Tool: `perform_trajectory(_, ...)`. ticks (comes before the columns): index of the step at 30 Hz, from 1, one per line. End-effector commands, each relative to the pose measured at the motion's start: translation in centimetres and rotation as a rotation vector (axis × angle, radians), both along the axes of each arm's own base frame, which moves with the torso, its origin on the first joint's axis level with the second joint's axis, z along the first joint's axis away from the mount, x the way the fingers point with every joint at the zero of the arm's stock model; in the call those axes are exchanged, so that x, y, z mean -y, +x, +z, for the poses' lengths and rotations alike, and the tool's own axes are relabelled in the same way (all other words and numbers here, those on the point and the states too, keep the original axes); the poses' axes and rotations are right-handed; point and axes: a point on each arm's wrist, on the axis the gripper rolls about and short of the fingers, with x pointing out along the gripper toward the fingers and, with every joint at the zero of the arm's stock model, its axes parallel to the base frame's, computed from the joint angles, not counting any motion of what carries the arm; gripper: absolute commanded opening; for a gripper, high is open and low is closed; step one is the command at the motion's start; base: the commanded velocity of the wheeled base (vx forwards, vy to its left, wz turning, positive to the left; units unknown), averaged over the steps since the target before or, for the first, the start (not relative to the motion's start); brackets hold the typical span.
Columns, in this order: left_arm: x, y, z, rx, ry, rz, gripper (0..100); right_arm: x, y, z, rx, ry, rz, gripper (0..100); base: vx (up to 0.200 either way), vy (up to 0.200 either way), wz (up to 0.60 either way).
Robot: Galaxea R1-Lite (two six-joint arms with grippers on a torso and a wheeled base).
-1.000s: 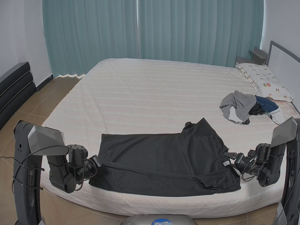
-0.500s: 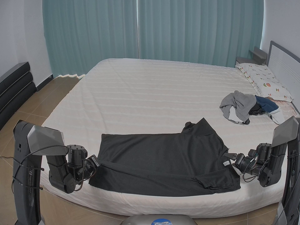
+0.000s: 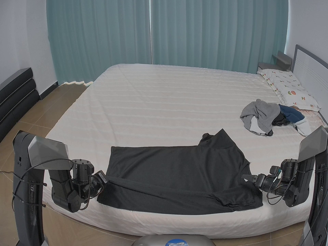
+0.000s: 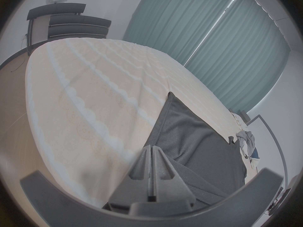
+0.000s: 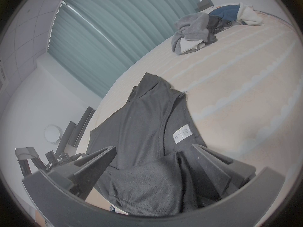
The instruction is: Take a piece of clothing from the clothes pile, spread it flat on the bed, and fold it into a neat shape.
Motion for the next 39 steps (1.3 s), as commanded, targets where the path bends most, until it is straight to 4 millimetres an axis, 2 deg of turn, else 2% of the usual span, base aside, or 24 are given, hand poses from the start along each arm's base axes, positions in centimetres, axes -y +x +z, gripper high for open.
perform_trajectory(1, 0.0, -0.1, 0.1, -0.001, -0.004, 0.003, 0, -0.2, 0.0, -0.6, -0.003, -0.004, 0.021, 100, 0.000, 0.000, 0.00)
perform_trajectory(3, 0.0, -0.1, 0.0, -0.002, -0.004, 0.003, 0, -0.2, 0.0, -0.8, -0.006, -0.007, 0.025, 100, 0.000, 0.000, 0.00)
perform_trajectory(4, 0.0, -0.1, 0.0, -0.004, -0.003, 0.003, 0, -0.3, -0.1, -1.4, -0.021, -0.012, 0.042, 100, 0.000, 0.000, 0.00)
perform_trajectory(13, 0.0, -0.2, -0.2, -0.008, -0.004, 0.002, 0, -0.6, 0.0, -1.7, -0.018, -0.009, 0.082, 100, 0.000, 0.000, 0.00)
perform_trajectory(14, 0.0, -0.2, -0.2, -0.008, -0.004, 0.002, 0, -0.6, 0.0, -1.7, -0.017, -0.010, 0.083, 0, 0.000, 0.000, 0.00)
perform_trajectory(25, 0.1, -0.2, -0.2, -0.008, -0.004, -0.001, 0, -0.4, -0.6, -1.8, -0.028, -0.025, 0.086, 0, 0.000, 0.000, 0.00)
perform_trajectory(36, 0.1, -0.2, -0.2, -0.009, 0.001, 0.005, 0, 0.4, 1.1, 0.8, 0.060, 0.038, 0.010, 0, 0.000, 0.000, 0.00)
perform_trajectory(39, 0.1, -0.1, -0.2, -0.009, 0.002, 0.006, 0, 0.5, 1.4, 0.8, 0.065, 0.046, 0.000, 0, 0.000, 0.000, 0.00)
